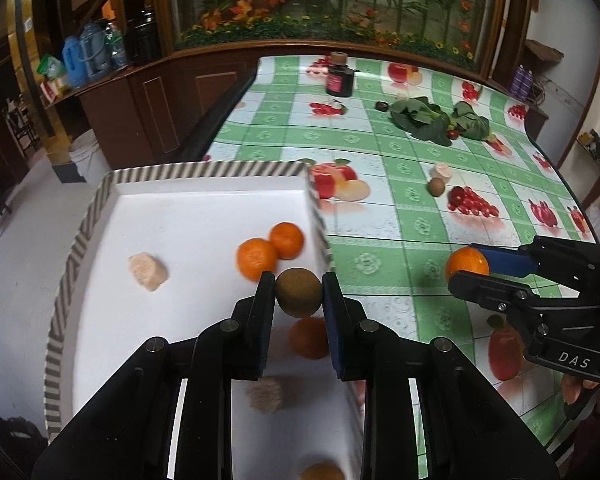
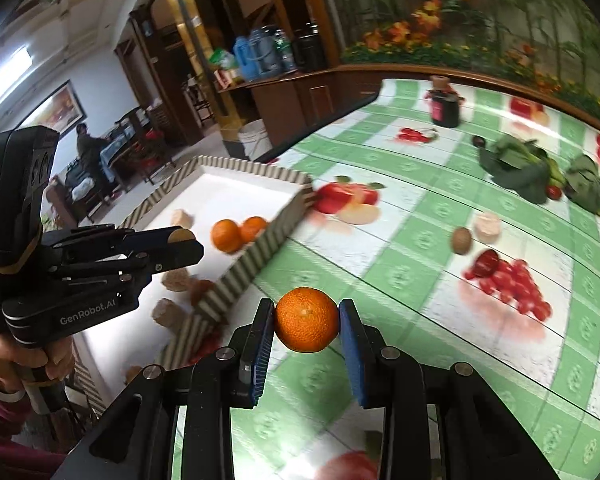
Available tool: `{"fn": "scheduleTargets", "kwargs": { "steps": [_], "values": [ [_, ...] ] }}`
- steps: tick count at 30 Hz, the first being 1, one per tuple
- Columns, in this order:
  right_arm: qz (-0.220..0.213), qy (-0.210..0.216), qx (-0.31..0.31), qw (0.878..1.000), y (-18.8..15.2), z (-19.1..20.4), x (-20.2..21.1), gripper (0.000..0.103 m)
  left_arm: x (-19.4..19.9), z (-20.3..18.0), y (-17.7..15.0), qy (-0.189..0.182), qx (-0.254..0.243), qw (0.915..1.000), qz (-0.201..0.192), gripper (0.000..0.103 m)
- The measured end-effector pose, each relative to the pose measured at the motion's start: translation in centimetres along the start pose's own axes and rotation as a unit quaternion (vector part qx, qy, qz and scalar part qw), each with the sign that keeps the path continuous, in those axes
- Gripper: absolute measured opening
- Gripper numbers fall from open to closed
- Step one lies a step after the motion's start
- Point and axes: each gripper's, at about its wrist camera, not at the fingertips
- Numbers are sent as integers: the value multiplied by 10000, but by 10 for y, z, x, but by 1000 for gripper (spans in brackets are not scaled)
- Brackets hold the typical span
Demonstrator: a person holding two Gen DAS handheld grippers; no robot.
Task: Organize fruits
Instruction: 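Carry the orange and kiwi into the white tray and open both tools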
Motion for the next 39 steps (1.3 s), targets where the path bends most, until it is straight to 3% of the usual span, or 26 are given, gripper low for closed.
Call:
{"fn": "scheduleTargets", "kwargs": {
  "steps": [23,39],
  "values": [
    [189,378,529,9977,10,64,-31,32,12,81,-31,612,657,9960,9,23],
    [438,629,917,9928,33,94,-75,32,6,100,-44,694,762,9945,188,23]
  ]
}}
Point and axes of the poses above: each gripper's, at about its wrist camera, not at the fingertips, and x roughly against the way its jaws point, z to its left, y to its top, and after that the axes turned 4 degrees about -z, right-handed
